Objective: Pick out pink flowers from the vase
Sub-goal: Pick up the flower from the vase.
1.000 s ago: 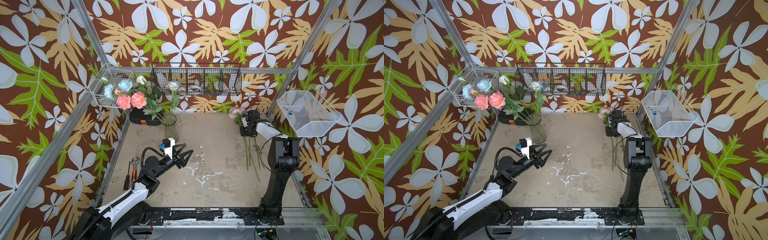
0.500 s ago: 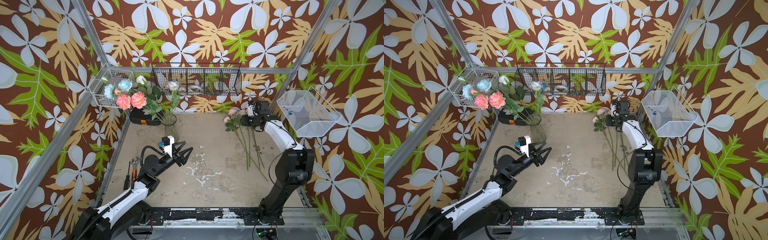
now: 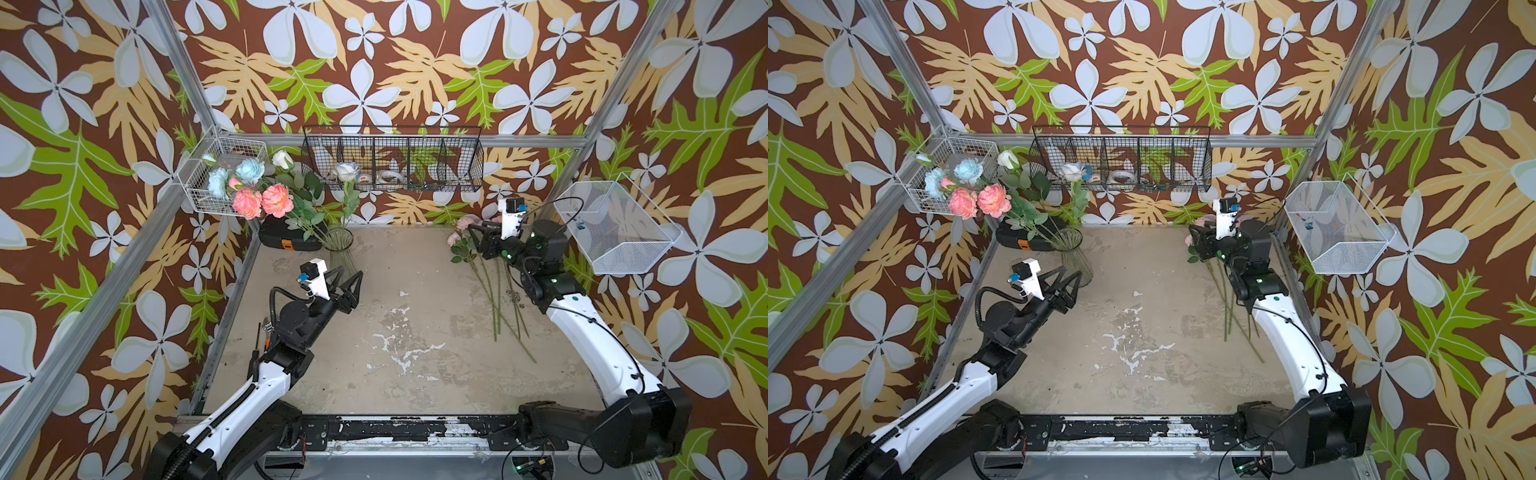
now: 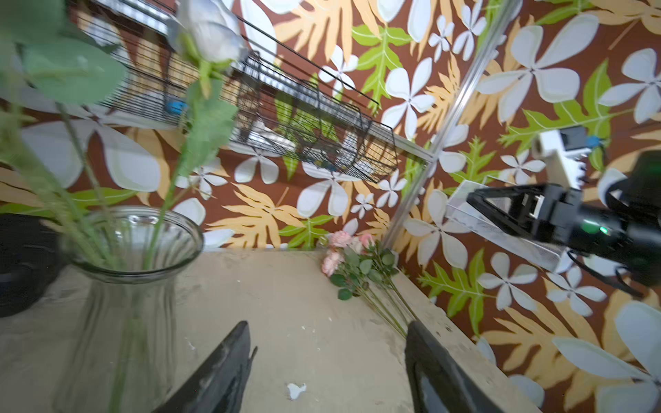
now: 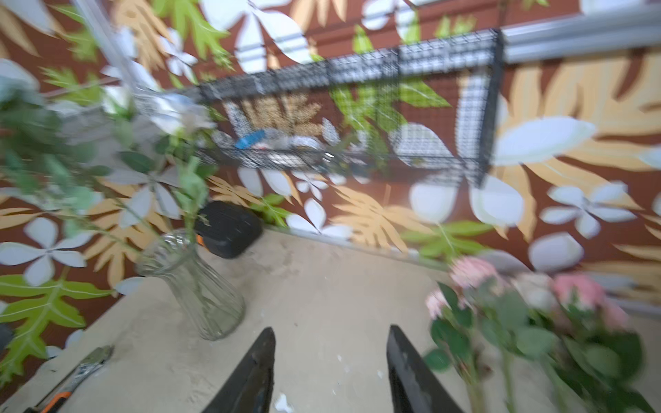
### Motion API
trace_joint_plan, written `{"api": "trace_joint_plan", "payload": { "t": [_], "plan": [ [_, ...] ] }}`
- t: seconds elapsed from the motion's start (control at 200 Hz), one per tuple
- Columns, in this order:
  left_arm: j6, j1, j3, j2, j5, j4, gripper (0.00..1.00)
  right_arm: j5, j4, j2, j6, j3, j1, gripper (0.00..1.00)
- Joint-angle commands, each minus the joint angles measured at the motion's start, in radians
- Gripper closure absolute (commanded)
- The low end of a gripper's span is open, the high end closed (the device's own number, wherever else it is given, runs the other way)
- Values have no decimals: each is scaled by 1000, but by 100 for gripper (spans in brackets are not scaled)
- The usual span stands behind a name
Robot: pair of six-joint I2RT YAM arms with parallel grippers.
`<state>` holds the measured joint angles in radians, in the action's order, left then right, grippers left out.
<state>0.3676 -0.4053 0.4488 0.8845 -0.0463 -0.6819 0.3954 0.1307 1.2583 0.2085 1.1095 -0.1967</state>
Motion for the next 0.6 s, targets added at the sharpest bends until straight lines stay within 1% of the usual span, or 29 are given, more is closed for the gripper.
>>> {"api": "trace_joint_plan", "payload": {
  "t": [0.0, 0.11, 0.195, 0.23, 0.27, 0.335, 0.395, 0.425, 0.49, 0.596],
  "plan": [
    [-18, 24, -8, -26, 153, -71, 31, 7, 236, -3, 17, -39, -68, 49],
    [-39, 77, -36, -40, 257, -138, 32, 3, 258, 29, 18, -33, -118, 49],
    [-38, 162, -57, -35, 243, -215, 32, 24, 254, 54, 31, -23, -124, 49],
    [-36, 200, -62, -22, 231, -250, 29, 22, 256, 58, 34, -26, -125, 50],
    [-31, 243, -57, 2, 192, -275, 28, 18, 260, 58, 34, -31, -124, 49],
    [-31, 314, -33, 58, 99, -315, 28, 12, 260, 55, 26, -31, -125, 49],
    [-58, 363, -3, 131, -31, -362, 21, 5, 254, 52, 17, -29, -124, 49],
    [-65, 381, 11, 168, -87, -383, 20, 6, 253, 49, 16, -28, -124, 49],
    [-68, 405, 30, 236, -156, -432, 20, 8, 254, 43, 11, -33, -124, 49],
    [-103, 407, 49, 324, -219, -525, 20, 2, 252, 33, 2, -40, -124, 49]
  ]
}}
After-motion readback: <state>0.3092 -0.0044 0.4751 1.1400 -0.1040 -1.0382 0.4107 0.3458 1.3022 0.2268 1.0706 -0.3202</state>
